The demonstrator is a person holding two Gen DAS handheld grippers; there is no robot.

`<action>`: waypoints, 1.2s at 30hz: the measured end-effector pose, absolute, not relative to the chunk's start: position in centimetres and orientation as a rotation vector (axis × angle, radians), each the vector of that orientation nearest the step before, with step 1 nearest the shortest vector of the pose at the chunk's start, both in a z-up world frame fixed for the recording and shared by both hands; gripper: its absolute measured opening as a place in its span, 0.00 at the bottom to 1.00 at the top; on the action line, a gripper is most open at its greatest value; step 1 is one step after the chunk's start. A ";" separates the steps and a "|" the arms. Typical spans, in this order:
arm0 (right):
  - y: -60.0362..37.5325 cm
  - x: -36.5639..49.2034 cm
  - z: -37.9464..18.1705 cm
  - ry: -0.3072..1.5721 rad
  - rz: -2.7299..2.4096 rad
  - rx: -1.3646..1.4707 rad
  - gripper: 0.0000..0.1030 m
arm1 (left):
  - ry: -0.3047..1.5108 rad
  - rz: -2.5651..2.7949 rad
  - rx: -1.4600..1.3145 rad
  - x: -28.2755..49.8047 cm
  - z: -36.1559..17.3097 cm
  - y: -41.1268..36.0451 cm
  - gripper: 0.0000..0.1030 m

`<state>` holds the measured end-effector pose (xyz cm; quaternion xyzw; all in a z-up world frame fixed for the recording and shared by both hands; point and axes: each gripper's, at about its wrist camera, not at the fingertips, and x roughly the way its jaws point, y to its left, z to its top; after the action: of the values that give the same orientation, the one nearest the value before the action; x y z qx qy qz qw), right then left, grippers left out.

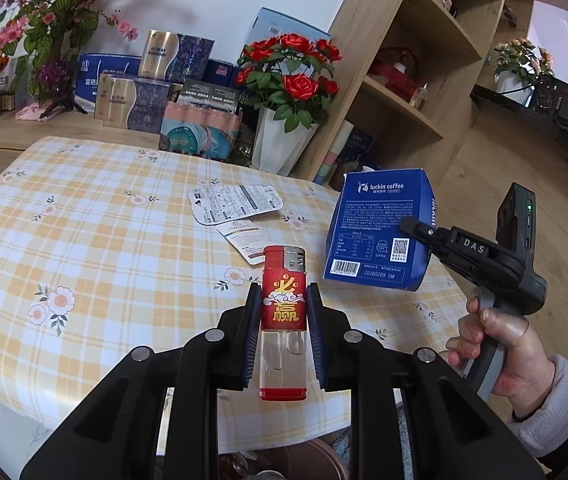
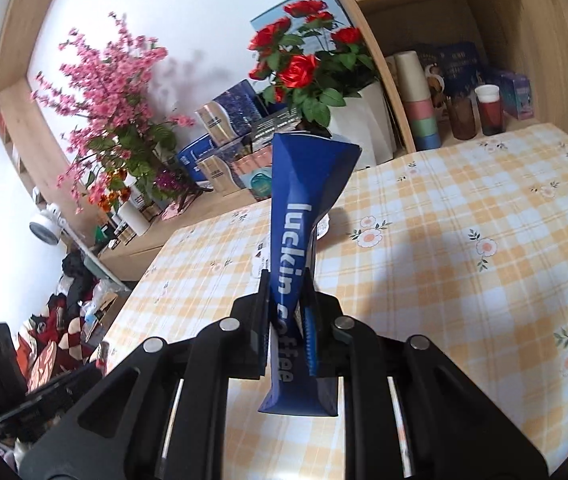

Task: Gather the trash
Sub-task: 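Carry the coffee box over the bin and open the right gripper while the left carries the lighter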

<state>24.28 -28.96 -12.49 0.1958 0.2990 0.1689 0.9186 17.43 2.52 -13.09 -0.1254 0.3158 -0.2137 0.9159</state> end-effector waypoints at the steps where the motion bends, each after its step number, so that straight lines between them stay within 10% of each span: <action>1: -28.8 23.7 -12.3 0.614 0.348 0.390 0.17 | 0.645 -0.441 -0.259 16.9 -12.8 2.6 0.22; 36: -26.0 7.7 -10.3 0.758 0.492 0.178 0.17 | 0.579 -0.448 -0.270 3.9 -8.9 5.4 0.22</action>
<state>7.67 -26.03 -10.27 0.0859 0.3659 0.2374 0.8957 3.91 5.37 -8.88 -0.1317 0.2824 -0.2186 0.9247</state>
